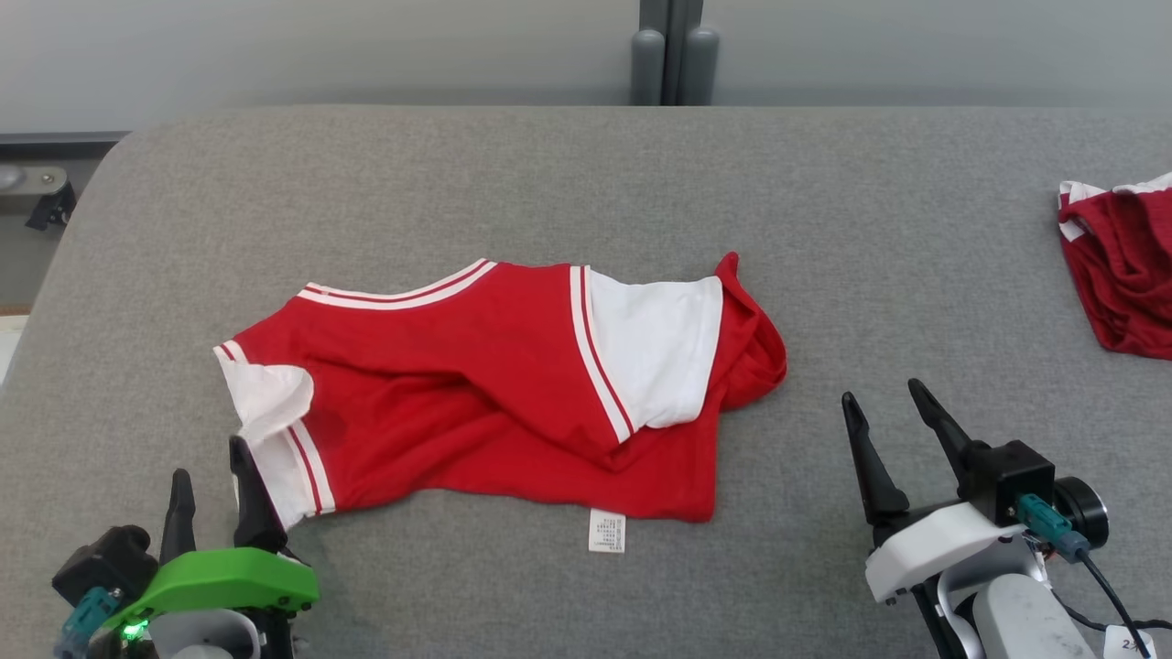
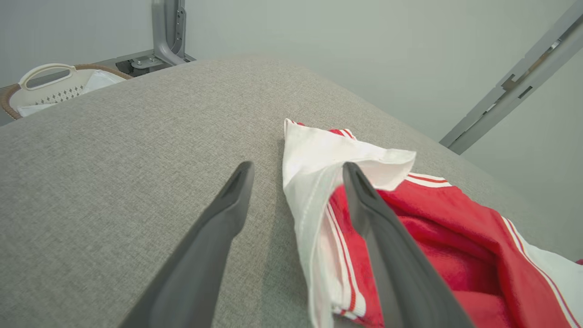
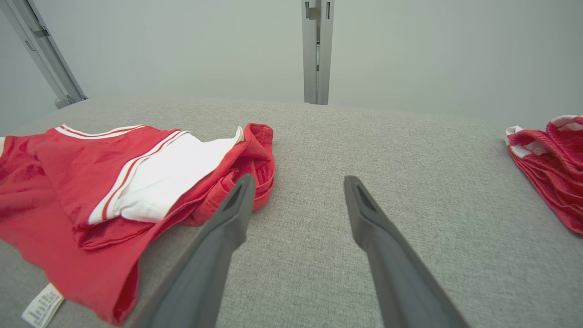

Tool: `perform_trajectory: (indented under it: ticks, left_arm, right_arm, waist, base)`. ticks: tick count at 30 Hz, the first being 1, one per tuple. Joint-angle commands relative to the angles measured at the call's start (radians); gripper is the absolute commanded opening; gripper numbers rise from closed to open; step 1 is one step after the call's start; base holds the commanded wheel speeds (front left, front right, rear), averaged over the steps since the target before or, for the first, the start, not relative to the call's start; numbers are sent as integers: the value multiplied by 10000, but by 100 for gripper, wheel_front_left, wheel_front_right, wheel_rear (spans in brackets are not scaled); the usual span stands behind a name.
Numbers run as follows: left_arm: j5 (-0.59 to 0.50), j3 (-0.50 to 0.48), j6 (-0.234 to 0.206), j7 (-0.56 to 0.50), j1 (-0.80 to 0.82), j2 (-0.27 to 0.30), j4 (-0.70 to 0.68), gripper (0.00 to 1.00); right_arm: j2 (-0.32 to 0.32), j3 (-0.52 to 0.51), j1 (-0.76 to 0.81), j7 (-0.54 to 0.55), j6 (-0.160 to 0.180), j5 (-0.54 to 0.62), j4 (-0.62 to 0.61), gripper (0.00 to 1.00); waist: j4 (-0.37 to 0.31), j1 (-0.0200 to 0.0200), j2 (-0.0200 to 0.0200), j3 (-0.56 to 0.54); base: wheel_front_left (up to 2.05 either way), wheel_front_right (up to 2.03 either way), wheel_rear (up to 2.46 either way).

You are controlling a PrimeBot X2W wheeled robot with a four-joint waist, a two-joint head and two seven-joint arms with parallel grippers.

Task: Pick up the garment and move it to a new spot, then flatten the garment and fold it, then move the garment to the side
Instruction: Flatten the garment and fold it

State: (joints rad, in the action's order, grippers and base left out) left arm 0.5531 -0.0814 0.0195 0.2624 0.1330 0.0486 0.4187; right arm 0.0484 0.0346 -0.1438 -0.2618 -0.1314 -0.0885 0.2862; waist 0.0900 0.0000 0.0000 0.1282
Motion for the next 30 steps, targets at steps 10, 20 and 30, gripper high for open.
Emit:
perform_trajectory:
  ticks: [10, 20, 30]
  left_arm:
    - [-771, 32, 145, 31, -368, 40, -1080, 100]
    - [-903, 652, 198, 20, -319, 41, -1673, 100]
    - [-730, 1052, 19, 20, -244, 39, -1999, 100]
  right_arm:
    - [42, 255, -947, 41, 15, 637, 666, 100]
    - [45, 844, -2864, 1240, 15, 1039, 2461, 100]
    - [43, 1331, -4252, 2679, 15, 286, 4676, 100]
  waist:
    - [403, 0, 0, 107]
    - [1089, 0, 0, 427]
    - [1572, 0, 0, 647]
  base:
    - [0, 0, 0]
    - [0, 0, 0]
    - [0, 0, 0]
